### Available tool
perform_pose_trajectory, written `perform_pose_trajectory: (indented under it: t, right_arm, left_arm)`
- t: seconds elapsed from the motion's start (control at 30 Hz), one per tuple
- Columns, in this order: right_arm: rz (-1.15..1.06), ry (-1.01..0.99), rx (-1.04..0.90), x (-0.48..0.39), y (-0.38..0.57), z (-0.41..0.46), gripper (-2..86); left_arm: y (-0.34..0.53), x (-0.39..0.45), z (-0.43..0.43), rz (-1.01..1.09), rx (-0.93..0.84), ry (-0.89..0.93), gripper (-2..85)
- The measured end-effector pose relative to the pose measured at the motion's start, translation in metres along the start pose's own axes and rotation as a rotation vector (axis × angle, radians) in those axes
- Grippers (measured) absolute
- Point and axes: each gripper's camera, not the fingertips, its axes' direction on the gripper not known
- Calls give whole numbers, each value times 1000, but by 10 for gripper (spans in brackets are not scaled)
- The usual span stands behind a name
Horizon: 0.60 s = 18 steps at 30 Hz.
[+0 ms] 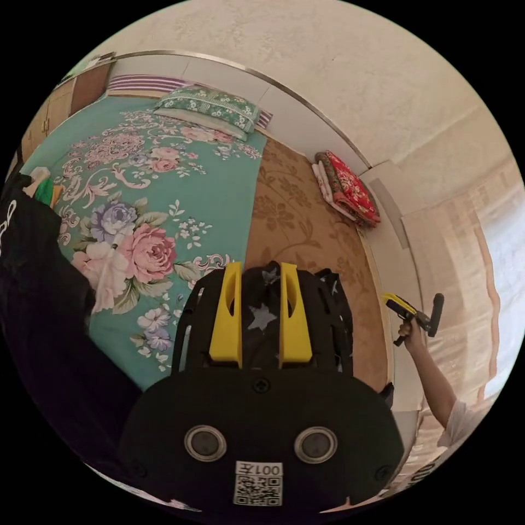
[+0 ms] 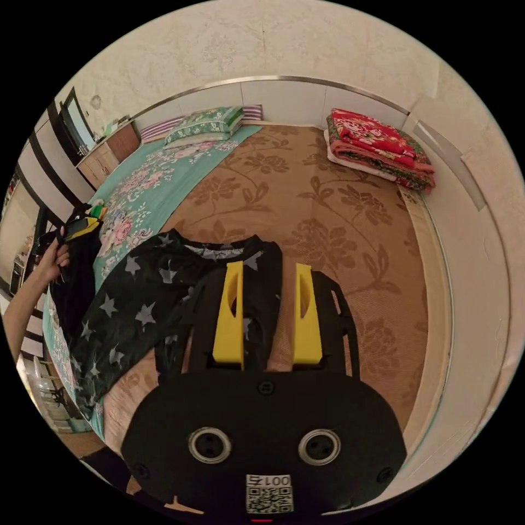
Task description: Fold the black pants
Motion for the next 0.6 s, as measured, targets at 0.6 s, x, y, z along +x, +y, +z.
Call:
perform_pose_trajectory:
  t: [0.6]
  right_arm:
    - [277, 26, -528, -116, 351, 45, 71]
  left_arm:
    - [408, 127, 211, 367, -789, 216, 98]
